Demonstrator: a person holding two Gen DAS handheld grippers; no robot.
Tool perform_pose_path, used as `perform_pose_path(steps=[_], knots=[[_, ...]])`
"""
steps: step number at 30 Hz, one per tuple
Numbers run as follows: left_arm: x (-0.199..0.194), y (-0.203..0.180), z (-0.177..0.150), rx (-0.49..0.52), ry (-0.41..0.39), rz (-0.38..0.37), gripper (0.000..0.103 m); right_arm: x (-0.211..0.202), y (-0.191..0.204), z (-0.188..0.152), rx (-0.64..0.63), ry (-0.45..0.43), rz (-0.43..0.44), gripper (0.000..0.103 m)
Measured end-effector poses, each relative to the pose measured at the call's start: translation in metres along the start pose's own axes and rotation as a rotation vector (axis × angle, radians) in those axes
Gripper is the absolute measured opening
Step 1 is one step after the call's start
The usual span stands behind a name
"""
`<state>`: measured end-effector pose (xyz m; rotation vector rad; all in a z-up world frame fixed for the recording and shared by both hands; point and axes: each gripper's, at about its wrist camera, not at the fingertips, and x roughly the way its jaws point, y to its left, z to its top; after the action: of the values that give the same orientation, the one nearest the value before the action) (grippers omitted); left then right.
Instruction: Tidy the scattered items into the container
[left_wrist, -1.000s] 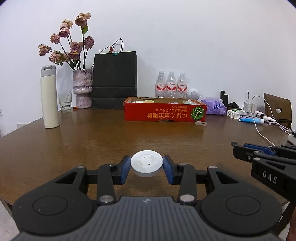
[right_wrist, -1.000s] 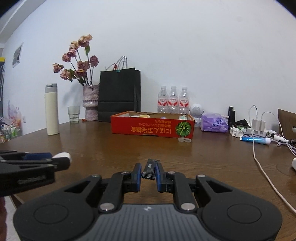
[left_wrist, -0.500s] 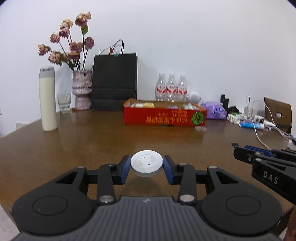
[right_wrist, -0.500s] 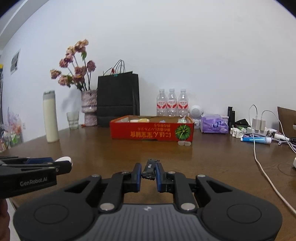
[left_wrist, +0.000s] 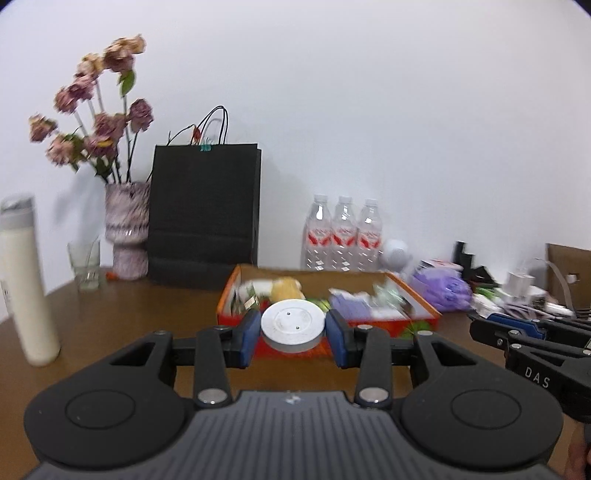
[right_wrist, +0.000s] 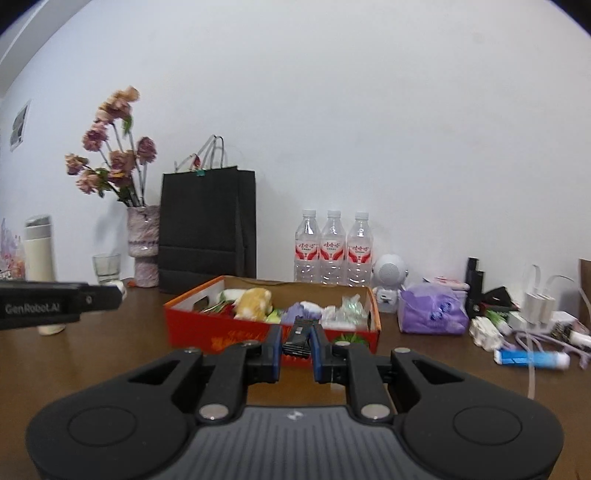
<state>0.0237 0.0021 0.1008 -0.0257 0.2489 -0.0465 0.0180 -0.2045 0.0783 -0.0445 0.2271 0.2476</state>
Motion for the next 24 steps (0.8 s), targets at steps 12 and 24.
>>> perform_pose_path(steps=[12, 24], knots=[[0.164, 0.018, 0.038, -0.086, 0.107, -0.058, 0.040, 0.182, -0.037, 0.048, 0.062, 0.140, -0.007, 0.015], [0.241, 0.012, 0.057, -0.066, 0.147, 0.009, 0.040, 0.274, -0.052, 0.069, 0.106, 0.254, -0.004, 0.015]])
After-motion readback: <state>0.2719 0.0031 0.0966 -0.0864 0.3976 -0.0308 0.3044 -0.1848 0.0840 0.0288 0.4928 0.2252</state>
